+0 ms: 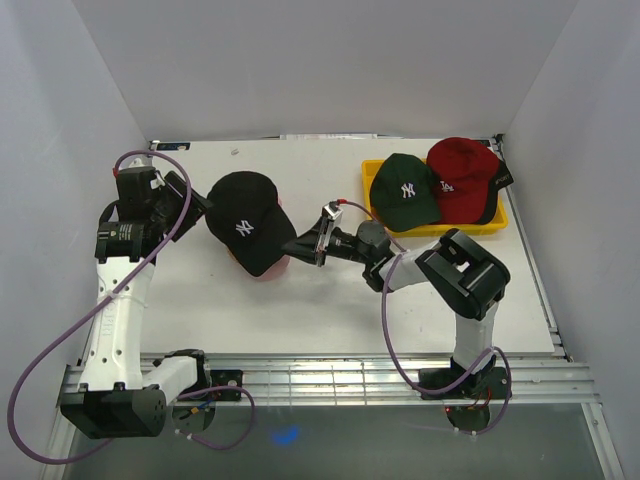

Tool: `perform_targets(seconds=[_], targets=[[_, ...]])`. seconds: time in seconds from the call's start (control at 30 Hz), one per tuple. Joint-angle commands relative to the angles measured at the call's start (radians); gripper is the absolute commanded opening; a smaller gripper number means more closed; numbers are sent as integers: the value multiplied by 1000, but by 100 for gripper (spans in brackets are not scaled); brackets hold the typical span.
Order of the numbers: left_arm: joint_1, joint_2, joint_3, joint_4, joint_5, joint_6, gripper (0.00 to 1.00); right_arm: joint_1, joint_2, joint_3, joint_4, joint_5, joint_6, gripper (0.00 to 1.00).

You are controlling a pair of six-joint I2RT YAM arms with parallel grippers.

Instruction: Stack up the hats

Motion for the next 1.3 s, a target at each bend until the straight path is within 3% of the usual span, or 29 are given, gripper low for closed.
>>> perform_targets(seconds=[0.0, 0.23, 0.63, 0.73, 0.97, 1.27], targets=[[-5, -21, 23, -12, -23, 0, 69, 30, 15, -29, 592, 59, -67, 8], [-5, -16, 17, -12, -25, 1, 68, 66, 70, -75, 592, 163, -139, 8], [-5, -21, -25, -6, -40, -2, 67, 83, 182, -103, 555, 176, -159, 8], [-37, -26, -21, -6, -46, -2, 67, 83, 205, -117, 537, 171, -167, 15], [-40, -19, -15, -8, -42, 5, 67, 80, 176, -134, 410, 148, -228, 43], [-40, -18, 8, -15, -38, 18, 67, 63, 136, -158, 338, 130, -254, 57]])
